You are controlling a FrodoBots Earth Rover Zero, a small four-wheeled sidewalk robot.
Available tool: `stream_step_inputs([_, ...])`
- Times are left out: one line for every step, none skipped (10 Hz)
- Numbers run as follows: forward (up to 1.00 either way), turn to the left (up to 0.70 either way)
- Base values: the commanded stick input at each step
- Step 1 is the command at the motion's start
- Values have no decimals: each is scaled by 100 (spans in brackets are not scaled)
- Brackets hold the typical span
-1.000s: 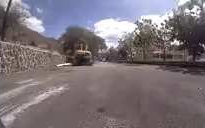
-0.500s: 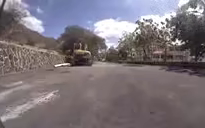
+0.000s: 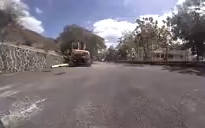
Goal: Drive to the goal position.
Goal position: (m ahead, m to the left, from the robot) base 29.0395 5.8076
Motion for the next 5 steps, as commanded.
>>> stream_step_inputs([85, 1])
stream_step_inputs([85, 1])
stream_step_inputs([85, 1])
stream_step_inputs([85, 1])
stream_step_inputs([85, 1])
